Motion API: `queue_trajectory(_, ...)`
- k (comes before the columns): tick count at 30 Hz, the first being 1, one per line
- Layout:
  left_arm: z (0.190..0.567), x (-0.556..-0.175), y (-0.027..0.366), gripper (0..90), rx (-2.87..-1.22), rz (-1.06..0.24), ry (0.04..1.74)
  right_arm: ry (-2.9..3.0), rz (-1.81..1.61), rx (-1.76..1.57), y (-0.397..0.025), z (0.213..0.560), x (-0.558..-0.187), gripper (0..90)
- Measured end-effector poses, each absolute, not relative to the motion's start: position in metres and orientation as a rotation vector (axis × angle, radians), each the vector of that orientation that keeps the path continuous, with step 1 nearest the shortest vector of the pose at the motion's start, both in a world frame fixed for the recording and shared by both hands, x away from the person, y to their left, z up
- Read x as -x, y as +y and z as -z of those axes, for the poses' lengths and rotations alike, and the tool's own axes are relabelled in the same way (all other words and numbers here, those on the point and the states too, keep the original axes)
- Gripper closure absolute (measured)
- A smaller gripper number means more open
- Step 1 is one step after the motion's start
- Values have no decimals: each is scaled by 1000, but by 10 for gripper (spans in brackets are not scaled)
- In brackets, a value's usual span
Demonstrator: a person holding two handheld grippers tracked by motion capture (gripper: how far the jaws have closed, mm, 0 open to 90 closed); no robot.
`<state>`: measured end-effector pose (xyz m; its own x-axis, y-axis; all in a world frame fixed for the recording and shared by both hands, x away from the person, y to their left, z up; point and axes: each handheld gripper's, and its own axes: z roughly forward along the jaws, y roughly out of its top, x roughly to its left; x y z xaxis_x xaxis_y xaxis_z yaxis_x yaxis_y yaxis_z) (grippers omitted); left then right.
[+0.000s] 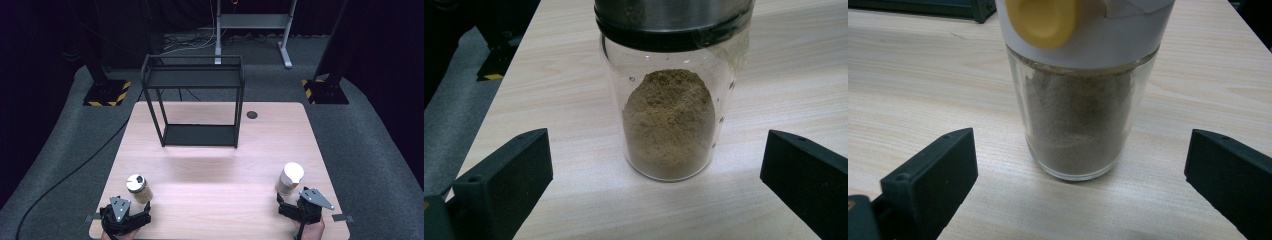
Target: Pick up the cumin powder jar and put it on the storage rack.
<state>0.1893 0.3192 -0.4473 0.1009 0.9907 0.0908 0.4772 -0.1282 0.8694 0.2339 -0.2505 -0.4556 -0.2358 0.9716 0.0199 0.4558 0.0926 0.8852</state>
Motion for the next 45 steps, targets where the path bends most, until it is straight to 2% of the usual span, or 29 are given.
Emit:
queue_trajectory(21, 451, -222, 310, 0, -1670, -979, 1506, 1776, -1088, -1400, -251, 455, -235, 0)
queue_trajectory(37, 451, -243, 319, 3, -1661, -915, 1464, 1789, -1083, -1397, -251, 454, -236, 0)
queue_trajectory(38, 455, -241, 325, 128, -1630, -893, 1441, 1791, -1084, -1396, -251, 454, -236, 0)
queue_trajectory(39, 455, -241, 326, 303, -1609, -887, 1450, 1792, -1085, -1395, -252, 454, -236, 0)
queue_trajectory(45, 454, -241, 328, 305, -1625, -868, 1437, 1789, -1088, -1398, -252, 455, -236, 0)
